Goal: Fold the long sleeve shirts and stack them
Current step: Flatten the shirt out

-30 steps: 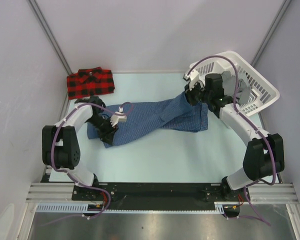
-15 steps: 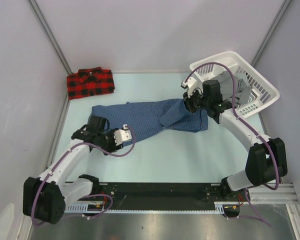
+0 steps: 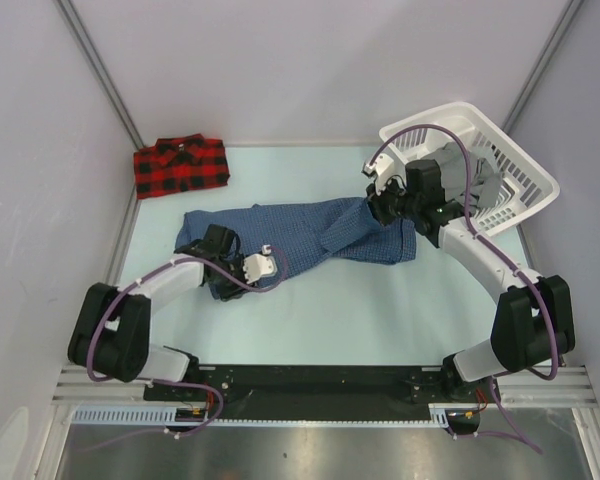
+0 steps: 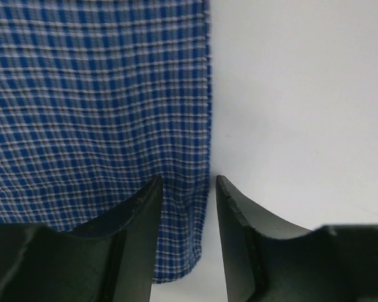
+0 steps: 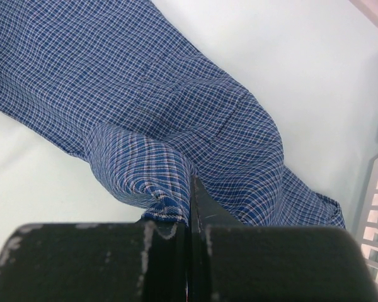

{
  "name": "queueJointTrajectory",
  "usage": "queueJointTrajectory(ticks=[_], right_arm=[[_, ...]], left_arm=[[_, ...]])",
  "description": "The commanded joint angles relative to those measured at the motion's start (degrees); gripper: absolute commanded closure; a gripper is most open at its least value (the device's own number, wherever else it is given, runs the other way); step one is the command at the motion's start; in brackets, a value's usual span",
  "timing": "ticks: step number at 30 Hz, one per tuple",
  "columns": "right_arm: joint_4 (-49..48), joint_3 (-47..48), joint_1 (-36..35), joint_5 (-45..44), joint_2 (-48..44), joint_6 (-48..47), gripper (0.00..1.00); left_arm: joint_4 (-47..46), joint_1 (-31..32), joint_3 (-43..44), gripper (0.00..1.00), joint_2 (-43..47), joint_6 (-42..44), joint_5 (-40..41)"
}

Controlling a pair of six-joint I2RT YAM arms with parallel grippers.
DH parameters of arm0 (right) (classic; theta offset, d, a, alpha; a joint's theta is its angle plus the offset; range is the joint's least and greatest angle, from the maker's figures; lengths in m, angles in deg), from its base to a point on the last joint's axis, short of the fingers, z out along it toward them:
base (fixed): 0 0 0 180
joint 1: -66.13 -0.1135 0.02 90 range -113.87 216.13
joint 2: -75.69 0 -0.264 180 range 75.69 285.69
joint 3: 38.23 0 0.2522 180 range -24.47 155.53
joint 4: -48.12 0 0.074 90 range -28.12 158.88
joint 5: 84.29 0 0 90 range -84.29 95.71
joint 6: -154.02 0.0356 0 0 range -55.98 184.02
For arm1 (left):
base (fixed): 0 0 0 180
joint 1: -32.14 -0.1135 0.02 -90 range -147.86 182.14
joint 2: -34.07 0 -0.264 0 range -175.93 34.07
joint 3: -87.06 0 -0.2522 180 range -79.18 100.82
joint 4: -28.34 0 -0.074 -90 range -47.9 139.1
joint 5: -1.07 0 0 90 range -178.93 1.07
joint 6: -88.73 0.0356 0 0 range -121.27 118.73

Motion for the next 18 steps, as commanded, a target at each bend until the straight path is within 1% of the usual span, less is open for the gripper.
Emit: queueJointTrajectory(ticks=[1, 2, 3, 5, 6, 10, 14, 17, 18], right_arm=[[-1.6, 2.5, 1.2, -0.1, -1.6, -1.0, 1.00], [-1.4, 2.7, 1.3, 0.2, -1.4, -1.3, 1.00], [-1.3, 2.9, 1.8, 0.3, -1.4, -1.5, 1.00], [-1.1, 3.2, 2.1, 0.7, -1.1, -1.7, 1.00], [-1.1, 3.3, 2.3, 0.9, -1.0, -1.9, 1.00], [-0.7, 4.2, 2.3, 1.1, -0.3, -1.8, 1.00], [-0.3, 4.4, 2.4, 1.1, -0.5, -1.6, 1.00], [-0.3, 4.0, 2.7, 1.2, -1.0, -1.7, 1.00], [-0.3, 4.0, 2.7, 1.3, -1.0, -1.7, 1.00]], left_arm=[[-0.4, -3.5, 3.8, 0.52, -6.2, 1.7, 0.8], [0.6, -5.8, 4.7, 0.50, -7.0, 2.8, 0.0], [2.7, -6.7, 6.4, 0.47, -7.6, 3.8, -0.6], [4.6, -8.4, 7.3, 0.45, -9.2, 7.0, -1.3], [7.0, -8.5, 8.1, 0.44, -9.6, 8.2, -1.4], [8.4, -8.6, 9.4, 0.44, -11.0, 8.6, -1.2], [10.3, -12.2, 9.5, 0.40, -7.7, 10.0, -1.6], [11.8, -13.6, 6.4, 0.37, -3.4, 13.9, 0.2], [10.4, -13.6, 3.1, 0.37, -1.7, 14.6, 2.7]])
